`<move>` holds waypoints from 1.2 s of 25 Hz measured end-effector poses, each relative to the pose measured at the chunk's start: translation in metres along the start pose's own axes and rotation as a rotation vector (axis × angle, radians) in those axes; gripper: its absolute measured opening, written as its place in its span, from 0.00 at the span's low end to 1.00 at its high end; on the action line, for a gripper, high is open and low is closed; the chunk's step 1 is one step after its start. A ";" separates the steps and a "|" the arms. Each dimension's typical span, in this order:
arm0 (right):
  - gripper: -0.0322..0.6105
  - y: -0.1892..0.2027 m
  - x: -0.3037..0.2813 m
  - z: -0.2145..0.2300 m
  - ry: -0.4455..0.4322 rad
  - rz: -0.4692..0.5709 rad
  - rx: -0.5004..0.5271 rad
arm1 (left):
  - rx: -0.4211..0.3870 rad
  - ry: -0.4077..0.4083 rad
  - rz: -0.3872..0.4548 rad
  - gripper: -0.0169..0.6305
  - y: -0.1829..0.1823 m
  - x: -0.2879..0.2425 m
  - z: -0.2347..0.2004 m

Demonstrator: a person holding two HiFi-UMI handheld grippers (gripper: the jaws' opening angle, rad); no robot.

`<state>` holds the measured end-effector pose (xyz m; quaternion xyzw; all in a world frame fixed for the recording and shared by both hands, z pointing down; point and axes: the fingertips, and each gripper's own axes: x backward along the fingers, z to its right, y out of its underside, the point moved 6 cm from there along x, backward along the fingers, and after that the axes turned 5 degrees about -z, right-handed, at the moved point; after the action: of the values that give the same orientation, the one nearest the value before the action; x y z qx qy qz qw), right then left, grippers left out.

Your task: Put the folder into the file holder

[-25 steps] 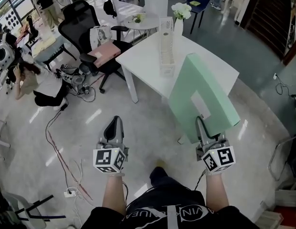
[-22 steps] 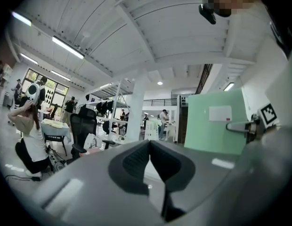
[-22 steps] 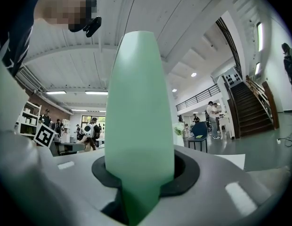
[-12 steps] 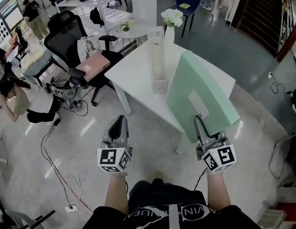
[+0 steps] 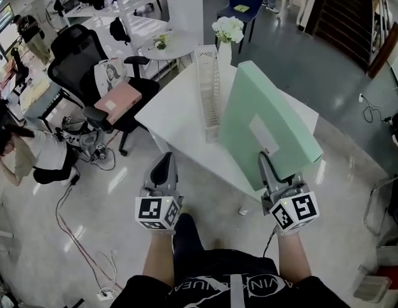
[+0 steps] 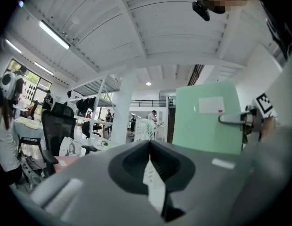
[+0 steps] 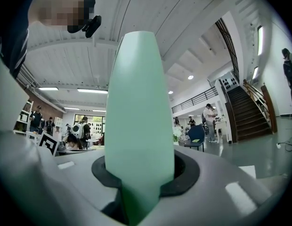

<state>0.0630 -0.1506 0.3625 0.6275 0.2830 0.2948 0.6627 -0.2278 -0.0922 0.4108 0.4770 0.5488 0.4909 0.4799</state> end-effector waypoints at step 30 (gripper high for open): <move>0.31 -0.050 -0.234 0.005 0.188 0.006 0.000 | -0.042 0.312 -0.070 0.03 -0.030 -0.242 -0.103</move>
<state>-0.0874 -0.3306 0.3141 0.5980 0.3419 0.3544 0.6323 -0.3117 -0.3431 0.4013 0.3652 0.6227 0.5534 0.4156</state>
